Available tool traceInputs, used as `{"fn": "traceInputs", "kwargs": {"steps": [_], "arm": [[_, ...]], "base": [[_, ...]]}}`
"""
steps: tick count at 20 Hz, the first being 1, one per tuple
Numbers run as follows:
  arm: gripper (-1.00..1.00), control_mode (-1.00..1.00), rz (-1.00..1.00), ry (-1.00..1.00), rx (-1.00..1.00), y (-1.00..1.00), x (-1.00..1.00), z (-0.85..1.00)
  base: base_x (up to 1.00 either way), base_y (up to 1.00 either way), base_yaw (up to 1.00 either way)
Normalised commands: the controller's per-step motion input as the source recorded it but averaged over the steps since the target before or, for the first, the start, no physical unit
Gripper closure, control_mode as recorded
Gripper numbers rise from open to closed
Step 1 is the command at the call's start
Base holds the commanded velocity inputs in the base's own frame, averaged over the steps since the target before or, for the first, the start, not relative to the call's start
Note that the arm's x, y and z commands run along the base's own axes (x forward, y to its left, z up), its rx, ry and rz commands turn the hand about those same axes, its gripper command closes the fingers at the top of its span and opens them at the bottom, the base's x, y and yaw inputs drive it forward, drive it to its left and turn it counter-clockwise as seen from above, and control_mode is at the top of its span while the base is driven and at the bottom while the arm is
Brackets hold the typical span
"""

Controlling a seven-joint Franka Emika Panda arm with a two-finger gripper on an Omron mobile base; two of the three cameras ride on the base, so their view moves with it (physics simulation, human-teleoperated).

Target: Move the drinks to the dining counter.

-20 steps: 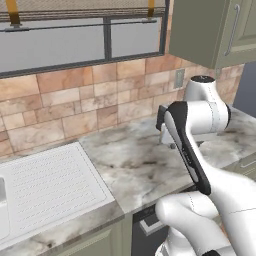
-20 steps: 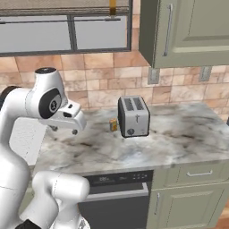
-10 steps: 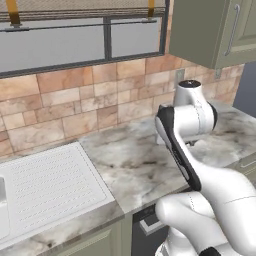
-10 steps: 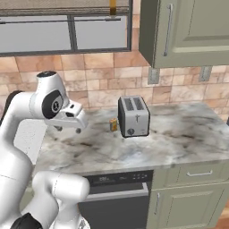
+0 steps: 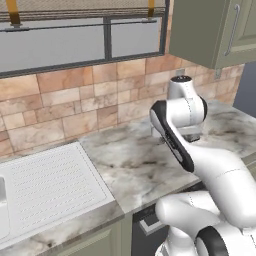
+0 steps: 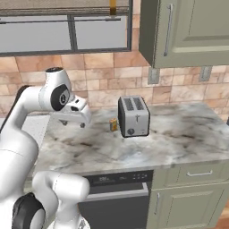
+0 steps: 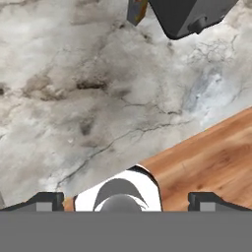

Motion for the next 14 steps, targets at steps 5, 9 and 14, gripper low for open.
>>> {"fn": "traceInputs", "kwargs": {"steps": [5,9,14], "arm": [[-1.00,-1.00,-0.04,0.00,-0.02,-0.01,0.42,-0.12],[-1.00,-1.00,-0.02,0.00,-0.03,-0.06,0.39,-0.16],[-1.00,-1.00,-0.01,0.00,-0.04,-0.13,0.33,-0.17]], "base": [[0.00,0.00,0.00],[0.00,0.00,0.00],[0.00,0.00,0.00]]}}
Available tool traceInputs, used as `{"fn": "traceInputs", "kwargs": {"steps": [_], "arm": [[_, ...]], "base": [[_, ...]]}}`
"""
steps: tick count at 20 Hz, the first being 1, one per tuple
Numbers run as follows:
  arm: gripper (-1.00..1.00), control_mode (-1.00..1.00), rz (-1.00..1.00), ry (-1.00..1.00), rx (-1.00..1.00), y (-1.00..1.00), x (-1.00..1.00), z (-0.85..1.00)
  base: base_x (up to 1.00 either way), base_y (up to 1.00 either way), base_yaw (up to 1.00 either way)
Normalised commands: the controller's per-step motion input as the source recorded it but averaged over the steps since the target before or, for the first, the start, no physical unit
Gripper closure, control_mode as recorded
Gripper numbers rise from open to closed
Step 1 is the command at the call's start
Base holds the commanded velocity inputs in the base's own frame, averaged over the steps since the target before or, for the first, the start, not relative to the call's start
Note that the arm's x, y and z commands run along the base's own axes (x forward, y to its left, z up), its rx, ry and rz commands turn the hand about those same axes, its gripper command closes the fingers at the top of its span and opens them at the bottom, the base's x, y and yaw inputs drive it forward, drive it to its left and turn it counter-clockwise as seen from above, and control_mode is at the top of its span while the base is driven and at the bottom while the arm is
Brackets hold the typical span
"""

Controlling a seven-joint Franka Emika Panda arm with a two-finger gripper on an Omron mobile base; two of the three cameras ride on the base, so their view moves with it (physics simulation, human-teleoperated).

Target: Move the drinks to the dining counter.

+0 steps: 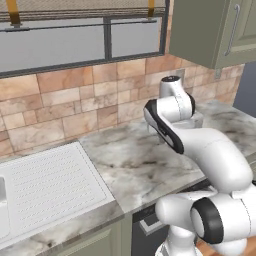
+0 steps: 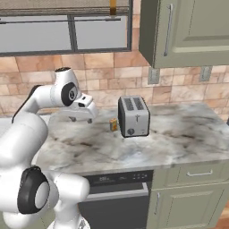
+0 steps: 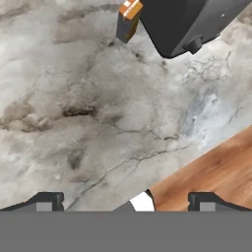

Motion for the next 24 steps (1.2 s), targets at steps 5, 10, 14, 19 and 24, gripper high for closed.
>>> {"fn": "traceInputs", "kwargs": {"steps": [5,10,14,19,24], "arm": [[-1.00,-1.00,0.00,0.00,-0.04,-0.14,0.26,-0.17],[-1.00,-1.00,-0.01,0.00,-0.05,-0.06,0.26,-0.21],[-1.00,-1.00,-0.01,-0.04,-0.06,0.00,0.24,-0.28],[-1.00,-1.00,-0.01,-0.04,-0.05,0.00,0.17,-0.23],[-1.00,-1.00,-0.01,-0.02,-0.03,-0.01,0.19,-0.15]], "base": [[0.00,0.00,0.00],[0.00,0.00,0.00],[0.00,0.00,0.00],[0.00,0.00,0.00],[0.00,0.00,0.00]]}}
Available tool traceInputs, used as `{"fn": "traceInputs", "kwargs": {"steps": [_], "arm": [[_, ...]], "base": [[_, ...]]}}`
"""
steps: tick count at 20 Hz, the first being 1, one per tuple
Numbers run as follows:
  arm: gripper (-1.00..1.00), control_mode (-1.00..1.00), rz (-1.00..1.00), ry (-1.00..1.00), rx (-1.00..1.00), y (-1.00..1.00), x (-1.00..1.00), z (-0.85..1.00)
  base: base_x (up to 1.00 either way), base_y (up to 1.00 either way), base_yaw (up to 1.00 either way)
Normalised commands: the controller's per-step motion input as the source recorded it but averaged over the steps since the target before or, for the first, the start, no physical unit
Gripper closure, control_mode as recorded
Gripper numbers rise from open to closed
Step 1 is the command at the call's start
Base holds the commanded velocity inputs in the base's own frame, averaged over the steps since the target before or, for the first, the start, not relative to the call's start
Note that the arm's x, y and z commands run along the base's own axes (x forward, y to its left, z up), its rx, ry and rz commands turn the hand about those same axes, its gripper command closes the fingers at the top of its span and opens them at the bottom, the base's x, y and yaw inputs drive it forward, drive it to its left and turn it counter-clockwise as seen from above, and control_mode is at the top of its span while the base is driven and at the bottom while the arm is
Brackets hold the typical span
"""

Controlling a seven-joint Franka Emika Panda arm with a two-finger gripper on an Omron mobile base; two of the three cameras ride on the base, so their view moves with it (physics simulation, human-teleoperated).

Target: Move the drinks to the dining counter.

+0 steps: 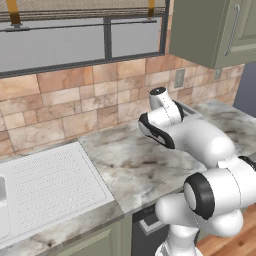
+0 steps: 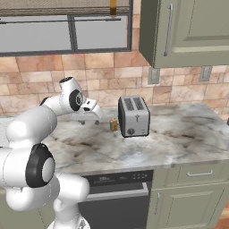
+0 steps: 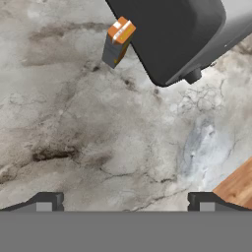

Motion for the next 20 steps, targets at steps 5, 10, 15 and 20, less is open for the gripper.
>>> {"fn": "traceInputs", "kwargs": {"steps": [5,10,15,20], "arm": [[-1.00,-1.00,-0.01,-0.02,-0.01,-0.01,0.18,-0.12],[-1.00,-1.00,-0.01,-0.01,0.00,0.00,0.08,0.00],[-1.00,-1.00,0.00,-0.02,0.00,-0.02,0.08,0.00],[-1.00,-1.00,-0.01,-0.02,0.00,-0.12,0.19,-0.01]], "base": [[0.00,0.00,0.00],[0.00,0.00,0.00],[0.00,0.00,0.00],[0.00,0.00,0.00]]}}
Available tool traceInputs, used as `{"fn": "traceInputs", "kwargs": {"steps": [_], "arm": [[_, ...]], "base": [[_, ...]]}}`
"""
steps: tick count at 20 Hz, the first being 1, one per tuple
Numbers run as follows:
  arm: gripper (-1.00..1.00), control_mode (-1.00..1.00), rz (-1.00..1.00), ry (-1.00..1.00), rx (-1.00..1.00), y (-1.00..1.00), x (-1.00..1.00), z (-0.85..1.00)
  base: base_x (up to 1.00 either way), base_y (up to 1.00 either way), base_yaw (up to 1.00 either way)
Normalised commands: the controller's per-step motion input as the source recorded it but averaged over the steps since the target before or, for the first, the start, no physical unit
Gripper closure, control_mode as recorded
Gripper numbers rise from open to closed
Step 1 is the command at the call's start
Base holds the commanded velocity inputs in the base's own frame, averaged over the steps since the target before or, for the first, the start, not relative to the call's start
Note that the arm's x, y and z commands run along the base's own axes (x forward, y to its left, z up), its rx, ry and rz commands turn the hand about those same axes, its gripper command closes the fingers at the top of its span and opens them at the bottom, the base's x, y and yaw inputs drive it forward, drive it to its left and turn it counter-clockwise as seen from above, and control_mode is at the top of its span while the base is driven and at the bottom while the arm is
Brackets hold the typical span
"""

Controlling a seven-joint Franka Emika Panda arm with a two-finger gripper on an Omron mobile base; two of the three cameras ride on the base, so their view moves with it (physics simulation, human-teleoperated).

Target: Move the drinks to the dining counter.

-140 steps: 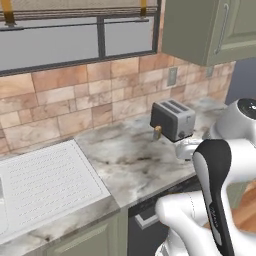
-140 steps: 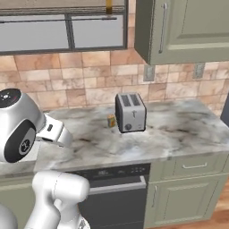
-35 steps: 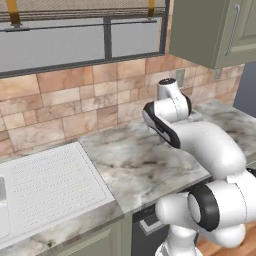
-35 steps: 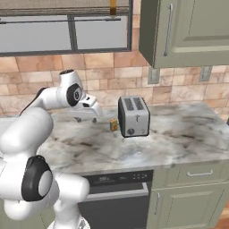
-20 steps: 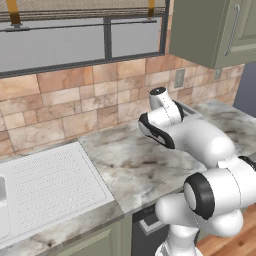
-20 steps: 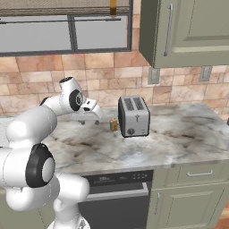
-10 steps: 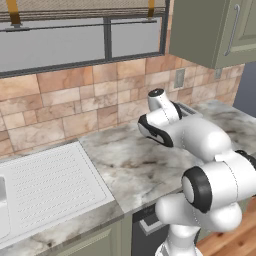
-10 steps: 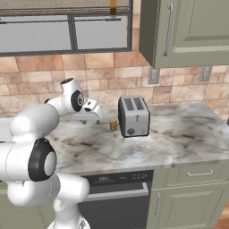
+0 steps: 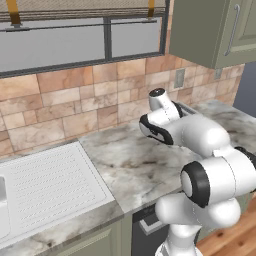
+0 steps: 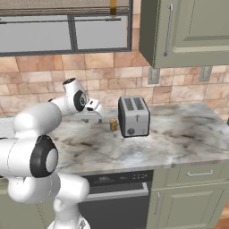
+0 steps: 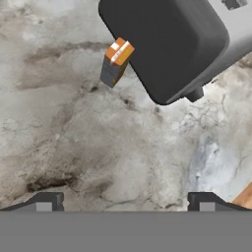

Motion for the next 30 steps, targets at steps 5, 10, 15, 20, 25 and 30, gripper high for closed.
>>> {"fn": "traceInputs", "kwargs": {"steps": [5,10,15,20,25,30], "arm": [[-1.00,-1.00,-0.01,0.00,0.00,-0.13,0.25,-0.03],[-1.00,-1.00,-0.02,0.00,0.00,-0.08,0.25,-0.04],[-1.00,-1.00,-0.03,0.00,0.00,-0.04,0.26,-0.08],[-1.00,-1.00,-0.03,-0.02,0.00,-0.02,0.23,-0.09],[-1.00,-1.00,-0.04,-0.05,0.00,0.00,0.19,-0.09],[-1.00,-1.00,-0.05,-0.03,0.00,0.00,0.15,-0.03]], "base": [[0.00,0.00,0.00],[0.00,0.00,0.00],[0.00,0.00,0.00],[0.00,0.00,0.00],[0.00,0.00,0.00],[0.00,0.00,0.00]]}}
